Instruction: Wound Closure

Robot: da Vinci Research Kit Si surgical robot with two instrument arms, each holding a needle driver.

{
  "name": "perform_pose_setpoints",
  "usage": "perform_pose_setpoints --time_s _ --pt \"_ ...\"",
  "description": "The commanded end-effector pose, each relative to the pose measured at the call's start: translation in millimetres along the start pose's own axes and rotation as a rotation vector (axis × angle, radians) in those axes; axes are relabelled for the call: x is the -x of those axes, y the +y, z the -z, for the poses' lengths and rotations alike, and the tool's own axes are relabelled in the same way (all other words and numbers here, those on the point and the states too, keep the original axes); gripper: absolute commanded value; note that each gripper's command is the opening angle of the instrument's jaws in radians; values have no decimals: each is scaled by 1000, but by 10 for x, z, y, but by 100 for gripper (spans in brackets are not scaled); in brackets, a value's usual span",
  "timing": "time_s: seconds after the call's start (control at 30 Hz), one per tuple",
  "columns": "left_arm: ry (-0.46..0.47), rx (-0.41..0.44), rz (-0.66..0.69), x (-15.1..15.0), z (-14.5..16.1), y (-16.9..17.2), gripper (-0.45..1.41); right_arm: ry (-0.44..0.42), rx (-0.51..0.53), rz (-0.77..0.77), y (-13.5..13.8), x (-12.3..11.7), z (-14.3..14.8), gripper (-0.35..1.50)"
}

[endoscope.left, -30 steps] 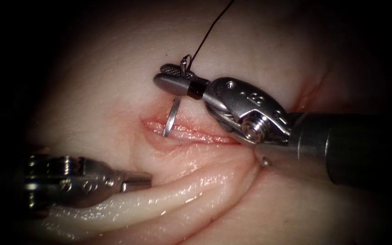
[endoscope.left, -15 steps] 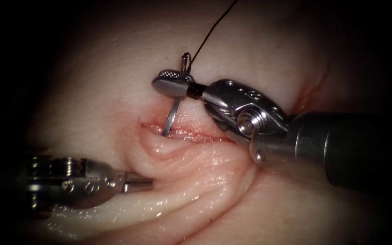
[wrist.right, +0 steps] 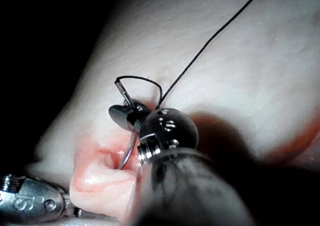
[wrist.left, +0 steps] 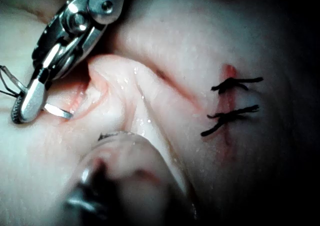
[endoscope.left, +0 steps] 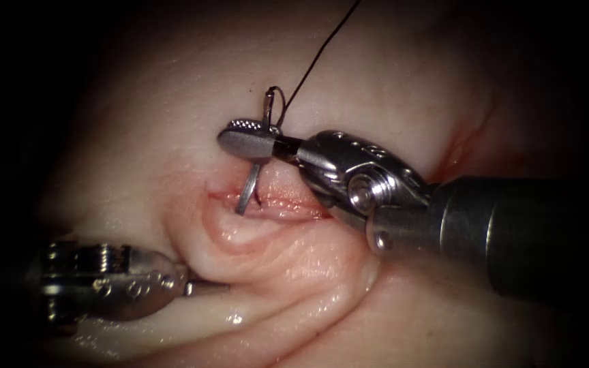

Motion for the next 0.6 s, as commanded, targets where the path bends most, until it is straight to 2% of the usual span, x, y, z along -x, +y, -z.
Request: perform_pose_setpoints --time_s 0.03,0.37,0.6 --pt "1 0 -1 -1 -8 0 -45 0 -17 -18 -5 2 -9 -35" --pt "1 -1 -1 -1 -8 0 -45 2 -54 -102 -42 3 -11 -35" --pt "1 -1 -1 -1 -8 0 -45 -9 -54 -210 -51 12 -4 -35"
